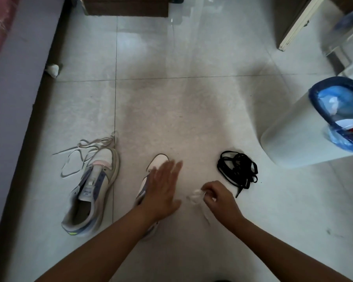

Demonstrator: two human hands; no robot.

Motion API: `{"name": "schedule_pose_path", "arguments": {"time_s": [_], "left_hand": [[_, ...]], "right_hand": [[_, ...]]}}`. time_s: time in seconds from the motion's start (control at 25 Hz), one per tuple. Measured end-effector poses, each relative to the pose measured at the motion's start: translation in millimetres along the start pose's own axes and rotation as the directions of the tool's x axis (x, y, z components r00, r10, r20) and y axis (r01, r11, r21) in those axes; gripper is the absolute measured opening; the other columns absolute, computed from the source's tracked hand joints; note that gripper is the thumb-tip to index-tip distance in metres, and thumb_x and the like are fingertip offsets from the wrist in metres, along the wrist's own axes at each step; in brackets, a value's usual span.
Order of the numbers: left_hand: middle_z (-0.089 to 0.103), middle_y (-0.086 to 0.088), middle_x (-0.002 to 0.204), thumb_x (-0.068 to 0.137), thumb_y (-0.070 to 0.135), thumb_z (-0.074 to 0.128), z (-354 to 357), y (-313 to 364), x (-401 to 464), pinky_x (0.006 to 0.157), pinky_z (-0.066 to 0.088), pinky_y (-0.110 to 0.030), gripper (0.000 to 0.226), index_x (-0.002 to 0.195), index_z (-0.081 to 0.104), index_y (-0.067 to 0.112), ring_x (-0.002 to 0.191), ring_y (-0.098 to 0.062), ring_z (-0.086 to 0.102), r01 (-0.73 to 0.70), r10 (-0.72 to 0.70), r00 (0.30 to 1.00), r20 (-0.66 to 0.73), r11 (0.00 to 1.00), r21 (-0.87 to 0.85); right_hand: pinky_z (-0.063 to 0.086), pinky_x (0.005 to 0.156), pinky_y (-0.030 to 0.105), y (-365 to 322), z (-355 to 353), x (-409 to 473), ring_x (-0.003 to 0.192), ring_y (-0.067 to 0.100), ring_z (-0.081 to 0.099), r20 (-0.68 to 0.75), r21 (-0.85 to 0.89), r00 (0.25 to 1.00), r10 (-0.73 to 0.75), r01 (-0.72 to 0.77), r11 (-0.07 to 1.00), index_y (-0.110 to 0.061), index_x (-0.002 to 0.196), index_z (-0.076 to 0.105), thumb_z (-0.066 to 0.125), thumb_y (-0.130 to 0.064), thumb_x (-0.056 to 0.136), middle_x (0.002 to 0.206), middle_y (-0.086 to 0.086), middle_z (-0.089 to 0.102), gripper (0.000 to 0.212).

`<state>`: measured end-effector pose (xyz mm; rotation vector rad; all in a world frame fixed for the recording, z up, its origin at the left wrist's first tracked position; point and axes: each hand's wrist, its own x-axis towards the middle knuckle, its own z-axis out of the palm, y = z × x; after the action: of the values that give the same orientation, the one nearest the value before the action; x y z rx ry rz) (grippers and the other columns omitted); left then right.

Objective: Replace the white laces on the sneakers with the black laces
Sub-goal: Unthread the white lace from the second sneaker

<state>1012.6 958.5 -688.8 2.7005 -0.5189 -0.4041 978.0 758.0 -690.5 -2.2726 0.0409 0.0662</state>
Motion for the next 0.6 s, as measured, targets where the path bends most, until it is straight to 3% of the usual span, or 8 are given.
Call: {"name": "schedule_pose_path", "arguments": {"time_s": [0.04,0.12,0.16,0.24,0.36,0.44,0.52,0.6], "left_hand": [[-0.009,0.006,0.157,0.075,0.047,0.066,-4.0,14.3,0.6,0.114,-0.009,-0.036,0.113,0.144,-0.022,0.029,0.144,-0.013,-0.012,-0.063,0.078,0.993,0.087,0.986,-0.156],[0.013,0.006,0.154,0.072,0.048,0.073,-6.9,44.1,5.7,0.118,0.005,-0.035,0.104,0.150,0.007,0.026,0.144,-0.011,0.005,-0.022,0.140,0.966,0.215,0.881,-0.472],[0.036,-0.001,0.145,0.076,0.043,0.073,-8.8,56.2,9.8,0.113,0.025,-0.035,0.082,0.144,0.031,0.022,0.136,-0.013,0.029,0.015,0.144,0.967,0.213,0.797,-0.604],[0.062,-0.003,0.102,0.088,0.027,0.064,-21.3,71.5,17.7,0.077,0.046,-0.022,0.024,0.109,0.063,0.016,0.087,-0.003,0.059,0.132,0.070,0.974,0.216,0.598,-0.790],[0.058,0.000,0.084,0.094,0.022,0.049,-45.3,67.3,26.5,0.073,0.042,-0.022,0.023,0.078,0.064,0.017,0.080,-0.008,0.054,0.403,-0.115,0.914,0.388,0.164,-0.901],[0.062,0.001,0.082,0.095,0.023,0.042,-58.0,55.5,28.6,0.079,0.045,-0.033,0.034,0.064,0.056,0.018,0.090,-0.017,0.060,0.441,-0.046,0.887,0.460,-0.209,-0.873],[0.067,-0.001,0.075,0.096,0.028,0.038,-65.9,50.3,27.4,0.070,0.052,-0.033,0.040,0.060,0.053,0.019,0.075,-0.020,0.066,0.419,-0.018,0.888,0.460,-0.382,-0.824],[0.064,-0.006,0.073,0.097,0.028,0.040,-66.8,48.2,26.8,0.060,0.048,-0.026,0.039,0.061,0.050,0.017,0.065,-0.019,0.061,0.396,-0.159,0.854,0.495,-0.418,-0.818]], "right_hand": [[0.047,0.064,0.015,-17.4,-3.4,3.1,0.069,0.005,0.058,0.024,0.308,0.976,0.215,-0.212,0.928,-0.017,0.077,0.065,0.059,0.009,0.079,0.074,-0.003,0.064,0.027],[0.054,0.060,0.026,-47.9,-15.9,14.4,0.065,0.014,0.064,0.173,0.788,0.877,0.448,-0.396,0.472,-0.016,0.077,0.066,0.051,0.005,0.086,0.069,0.002,0.066,0.028],[0.055,0.054,0.029,-60.3,-25.0,22.2,0.060,0.017,0.065,0.221,0.891,0.848,0.481,-0.376,0.254,-0.011,0.080,0.065,0.047,0.003,0.088,0.066,0.006,0.066,0.025],[0.051,0.047,0.027,-75.1,-46.0,38.5,0.051,0.019,0.060,0.226,0.946,0.821,0.524,-0.313,0.083,-0.007,0.082,0.058,0.040,0.000,0.090,0.059,0.010,0.060,0.021],[0.043,0.048,0.024,-73.7,-65.2,46.6,0.058,0.021,0.048,0.161,0.919,0.829,0.536,-0.323,0.224,-0.009,0.079,0.055,0.038,0.007,0.088,0.077,0.012,0.058,0.025],[0.047,0.063,0.024,-72.1,-55.1,34.5,0.072,0.019,0.053,0.075,0.727,0.894,0.442,-0.352,0.589,-0.012,0.084,0.058,0.043,0.010,0.087,0.087,0.007,0.062,0.026],[0.042,0.087,0.018,-75.5,-25.7,14.7,0.094,0.013,0.054,0.021,0.206,0.999,0.030,-0.033,0.978,-0.011,0.096,0.064,0.055,0.007,0.084,0.104,0.005,0.060,0.024],[0.037,0.100,0.026,-80.3,-0.5,3.0,0.112,0.021,0.050,0.090,-0.244,0.922,-0.376,0.387,0.889,-0.004,0.108,0.066,0.060,-0.002,0.079,0.116,0.011,0.060,0.029]]}}
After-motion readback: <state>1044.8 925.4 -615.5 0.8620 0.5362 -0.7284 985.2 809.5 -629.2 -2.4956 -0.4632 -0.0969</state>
